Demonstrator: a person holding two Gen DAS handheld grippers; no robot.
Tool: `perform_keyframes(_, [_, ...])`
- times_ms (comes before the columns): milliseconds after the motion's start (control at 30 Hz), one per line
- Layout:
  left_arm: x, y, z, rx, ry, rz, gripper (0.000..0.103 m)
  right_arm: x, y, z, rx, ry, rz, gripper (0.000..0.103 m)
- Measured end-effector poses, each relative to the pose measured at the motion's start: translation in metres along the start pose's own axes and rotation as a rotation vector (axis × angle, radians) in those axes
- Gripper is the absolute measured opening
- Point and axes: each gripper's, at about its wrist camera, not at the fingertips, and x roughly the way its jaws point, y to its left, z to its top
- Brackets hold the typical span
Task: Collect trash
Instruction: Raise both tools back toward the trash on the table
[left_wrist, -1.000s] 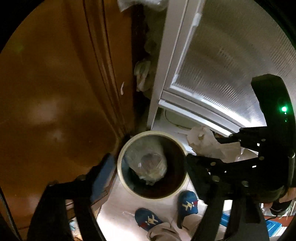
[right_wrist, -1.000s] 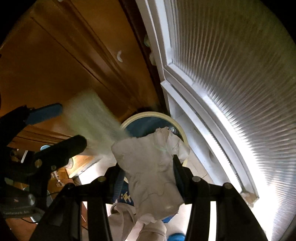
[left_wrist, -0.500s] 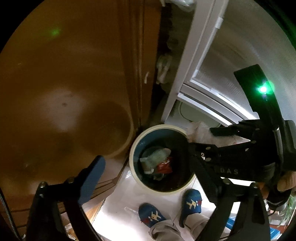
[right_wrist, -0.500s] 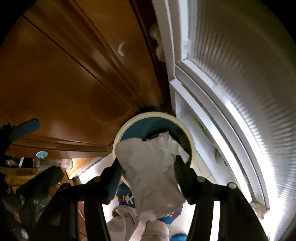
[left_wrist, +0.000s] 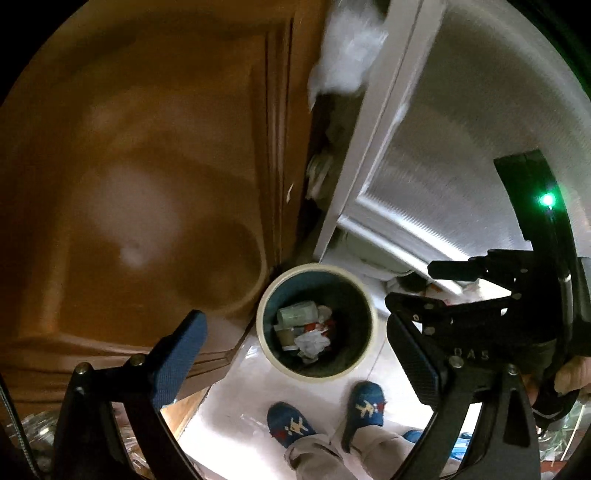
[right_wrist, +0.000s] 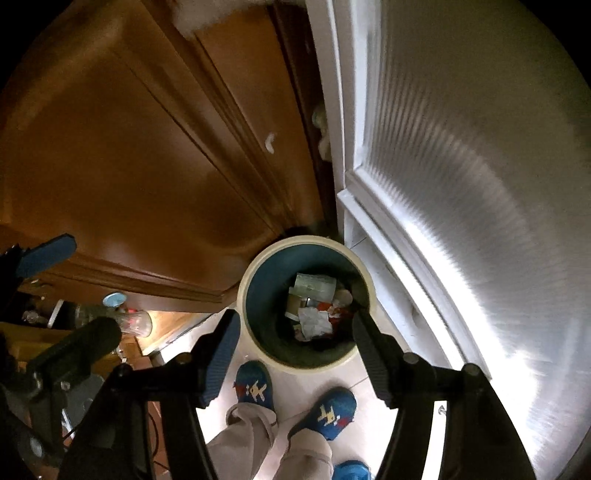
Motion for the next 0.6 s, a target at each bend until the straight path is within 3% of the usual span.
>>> perform_keyframes(367, [-0.148,-0.029,0.046,0.009,-0.185,-0.028,0.097,-0.164,0.021,-0.001,-0.101,-0.147,0.015,0.064])
perform_keyframes(600, [-0.218,-0.046,0.091,0.012,-0.308,-0.028,0.097,-0.257,0.015,0.010,-0.128,-0.291,0.027,0.064])
